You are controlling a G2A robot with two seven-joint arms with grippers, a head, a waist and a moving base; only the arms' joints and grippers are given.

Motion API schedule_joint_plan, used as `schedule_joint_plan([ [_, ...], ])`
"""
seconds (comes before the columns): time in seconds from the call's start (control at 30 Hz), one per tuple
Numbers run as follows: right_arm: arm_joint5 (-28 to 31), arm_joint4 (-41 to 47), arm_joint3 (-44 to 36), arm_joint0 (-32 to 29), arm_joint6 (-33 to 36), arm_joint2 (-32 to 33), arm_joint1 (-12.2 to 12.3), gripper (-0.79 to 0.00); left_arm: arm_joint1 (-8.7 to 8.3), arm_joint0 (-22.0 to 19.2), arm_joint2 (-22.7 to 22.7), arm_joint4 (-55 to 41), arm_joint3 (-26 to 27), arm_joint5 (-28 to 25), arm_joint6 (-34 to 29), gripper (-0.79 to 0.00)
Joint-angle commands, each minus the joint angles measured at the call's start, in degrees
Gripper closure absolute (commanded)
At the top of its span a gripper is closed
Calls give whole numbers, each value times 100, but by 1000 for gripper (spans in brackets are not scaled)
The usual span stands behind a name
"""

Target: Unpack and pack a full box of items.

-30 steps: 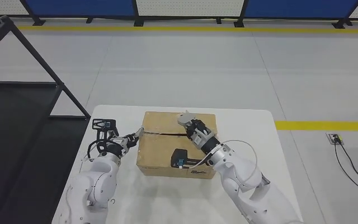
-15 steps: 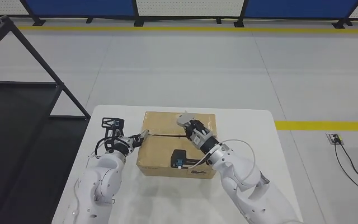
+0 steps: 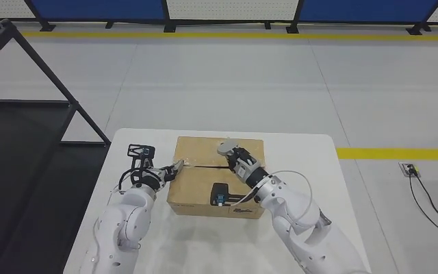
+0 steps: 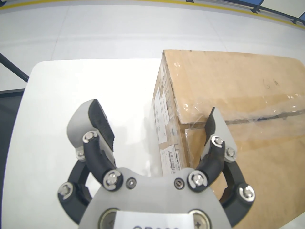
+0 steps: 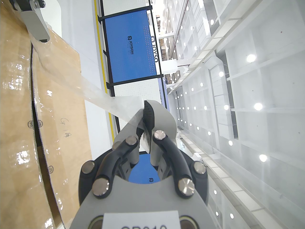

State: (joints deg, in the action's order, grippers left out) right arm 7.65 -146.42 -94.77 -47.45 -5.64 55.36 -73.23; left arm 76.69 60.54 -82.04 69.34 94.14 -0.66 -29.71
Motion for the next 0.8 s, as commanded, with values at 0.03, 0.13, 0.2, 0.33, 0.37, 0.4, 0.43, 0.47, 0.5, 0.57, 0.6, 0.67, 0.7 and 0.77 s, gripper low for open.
schedule_joint_plan([
  [0.03, 17, -25, -6, -10, 14, 5, -12, -37, -4, -1, 17, 12, -20, 17, -4, -785],
  [0.13, 61, -56, -3, -17, 54, 11, -24, -296, -8, 0, 31, 34, -33, 49, -2, -785],
  [0.2, 95, -56, -7, -21, 62, 16, -32, -366, -10, 2, 35, 34, -39, 66, -4, -785],
  [0.33, 180, -85, -9, -38, 83, 34, -44, -566, -15, 2, 41, 35, -51, 94, -4, -785],
  [0.37, 193, -87, -13, -45, 82, 40, -46, -554, -16, 1, 44, 39, -55, 97, -1, -785],
  [0.4, 208, -92, -18, -53, 76, 44, -48, -563, -18, 0, 45, 37, -60, 103, -1, -785],
  [0.43, 222, -103, -21, -62, 77, 52, -49, -563, -18, -2, 47, 34, -60, 114, -6, -785],
  [0.47, 231, -111, -29, -72, 77, 58, -51, -557, -20, -3, 50, 33, -59, 119, -9, -785],
  [0.5, 239, -124, -35, -84, 80, 68, -52, -557, -21, -5, 52, 32, -57, 121, -6, -785],
  [0.57, 260, -163, -57, -113, 123, 103, -51, -560, -23, -7, 53, 26, -61, 136, 5, -785],
  [0.6, 269, -183, -75, -129, 140, 121, -50, -570, -24, -9, 55, 25, -61, 139, 6, -785],
  [0.67, 302, -221, -116, -163, 170, 161, -46, -582, -26, -12, 57, 22, -62, 142, 6, -785],
  [0.7, 313, -244, -138, -181, 188, 183, -44, -588, -28, -13, 59, 21, -62, 143, 5, -785],
  [0.77, 353, -313, -183, -217, 233, 226, -38, -625, -30, -16, 61, 18, -62, 145, 4, -785],
])
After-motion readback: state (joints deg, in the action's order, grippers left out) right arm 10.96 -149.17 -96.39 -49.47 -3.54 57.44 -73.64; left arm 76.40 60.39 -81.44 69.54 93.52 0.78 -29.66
